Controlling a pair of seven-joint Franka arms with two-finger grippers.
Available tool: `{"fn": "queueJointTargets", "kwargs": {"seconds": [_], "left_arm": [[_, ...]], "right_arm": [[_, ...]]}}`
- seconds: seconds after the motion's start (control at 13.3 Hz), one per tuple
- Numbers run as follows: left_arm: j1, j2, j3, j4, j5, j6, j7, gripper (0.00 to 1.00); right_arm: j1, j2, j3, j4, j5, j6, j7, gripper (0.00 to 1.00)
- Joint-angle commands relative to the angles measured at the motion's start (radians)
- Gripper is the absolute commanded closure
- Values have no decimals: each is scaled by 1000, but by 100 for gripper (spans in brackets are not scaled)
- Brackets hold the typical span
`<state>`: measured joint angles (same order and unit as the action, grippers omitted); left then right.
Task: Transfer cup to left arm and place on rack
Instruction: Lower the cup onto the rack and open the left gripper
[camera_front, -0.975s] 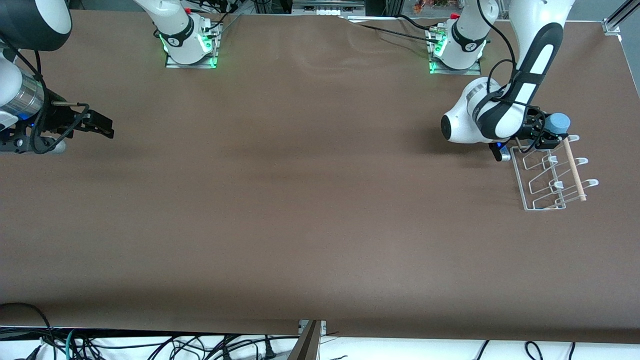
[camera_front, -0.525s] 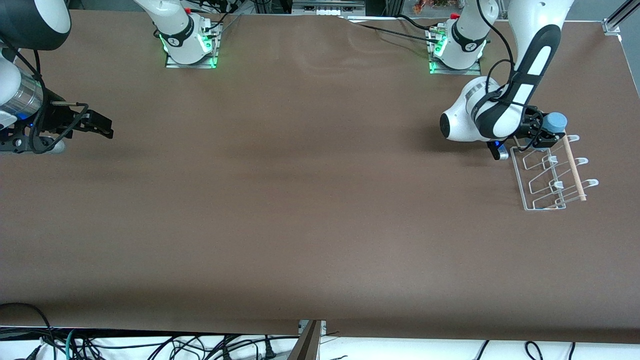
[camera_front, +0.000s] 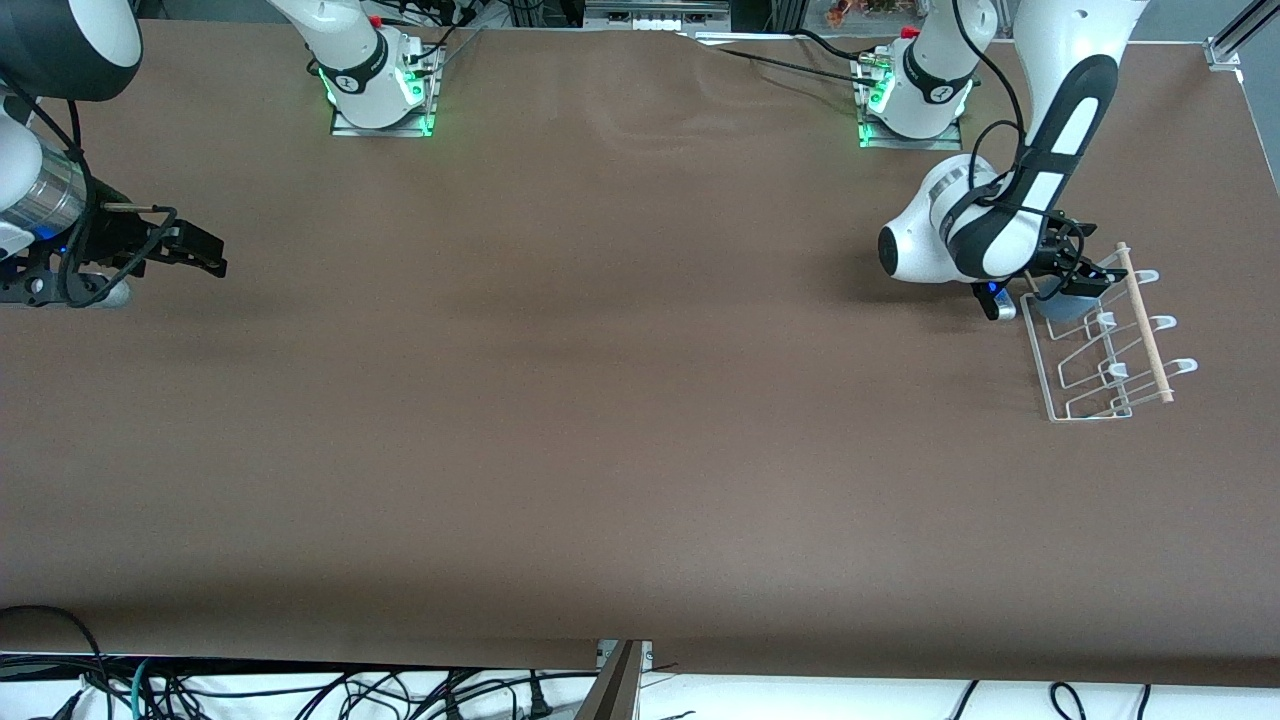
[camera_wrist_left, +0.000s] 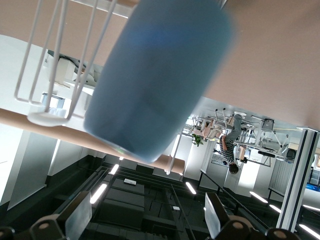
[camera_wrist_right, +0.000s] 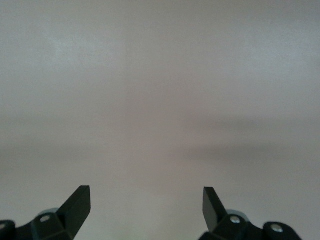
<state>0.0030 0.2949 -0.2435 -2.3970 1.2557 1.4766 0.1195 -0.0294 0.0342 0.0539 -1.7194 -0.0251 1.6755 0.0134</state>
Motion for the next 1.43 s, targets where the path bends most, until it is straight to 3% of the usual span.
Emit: {"fn": "queueJointTargets", "kwargs": {"seconds": [0.0, 0.22, 0.53, 1.2, 1.35], "left_arm": [[12, -14, -7, 22, 30, 8, -8, 0], [23, -19, -8, 82, 2, 10, 3, 0], [22, -23, -8, 221, -223, 14, 29, 0], [20, -39, -3, 680, -744, -90, 95, 0], [6, -25, -7, 780, -812, -99, 97, 0]], "right_arm": [[-3, 13, 3, 29, -15, -16, -15, 1], [-3, 13, 3, 29, -15, -16, -15, 1], [-3, 13, 3, 29, -15, -16, -15, 1], [-3, 15, 3, 29, -15, -20, -15, 1], [-3, 15, 3, 29, -15, -20, -15, 1]]}}
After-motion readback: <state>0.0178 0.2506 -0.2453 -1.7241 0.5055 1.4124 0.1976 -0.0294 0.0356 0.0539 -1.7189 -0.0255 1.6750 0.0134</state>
